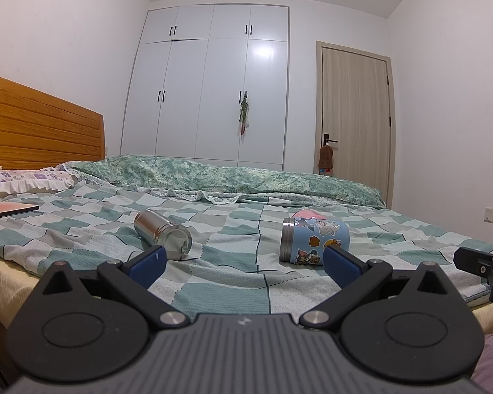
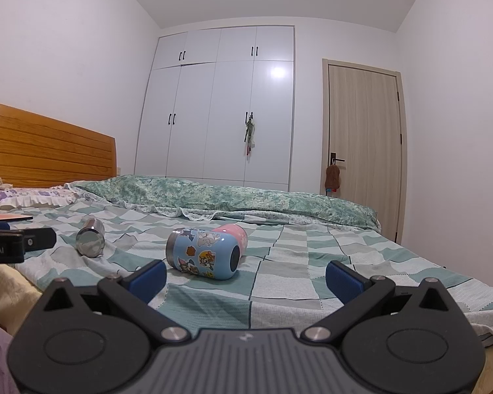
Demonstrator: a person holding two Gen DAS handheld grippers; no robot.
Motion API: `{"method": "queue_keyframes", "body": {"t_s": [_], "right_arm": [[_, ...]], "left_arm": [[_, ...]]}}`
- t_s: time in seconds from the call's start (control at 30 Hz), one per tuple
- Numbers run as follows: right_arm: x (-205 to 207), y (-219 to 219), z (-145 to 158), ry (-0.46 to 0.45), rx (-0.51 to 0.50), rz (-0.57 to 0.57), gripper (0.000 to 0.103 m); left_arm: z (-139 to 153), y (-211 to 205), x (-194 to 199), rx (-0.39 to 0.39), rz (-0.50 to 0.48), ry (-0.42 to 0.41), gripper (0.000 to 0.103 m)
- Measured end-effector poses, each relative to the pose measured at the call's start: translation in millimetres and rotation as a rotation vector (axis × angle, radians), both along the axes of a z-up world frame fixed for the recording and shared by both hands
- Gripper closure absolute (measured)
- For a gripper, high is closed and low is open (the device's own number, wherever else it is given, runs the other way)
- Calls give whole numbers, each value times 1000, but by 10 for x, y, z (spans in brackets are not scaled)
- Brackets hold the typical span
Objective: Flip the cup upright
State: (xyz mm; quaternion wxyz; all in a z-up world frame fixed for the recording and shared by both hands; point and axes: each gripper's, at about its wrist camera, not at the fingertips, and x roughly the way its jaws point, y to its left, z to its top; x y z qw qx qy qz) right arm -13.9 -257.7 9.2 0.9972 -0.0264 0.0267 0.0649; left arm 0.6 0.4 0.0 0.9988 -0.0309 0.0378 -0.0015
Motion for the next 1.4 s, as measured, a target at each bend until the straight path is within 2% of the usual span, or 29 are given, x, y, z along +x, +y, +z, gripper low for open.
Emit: {"method": "queue_keyframes", "body": {"t_s": [0.97, 1.13, 1.4], "right_arm": [[5, 21, -13, 3, -1, 4, 0], [66, -4, 44, -8, -7, 27, 0], [408, -52, 229, -7, -7, 37, 0]], "left_arm": [[25, 5, 6, 4, 2, 9, 0], [169, -98, 94, 9, -31, 26, 0], [491, -145, 422, 78, -87, 25, 0]]}}
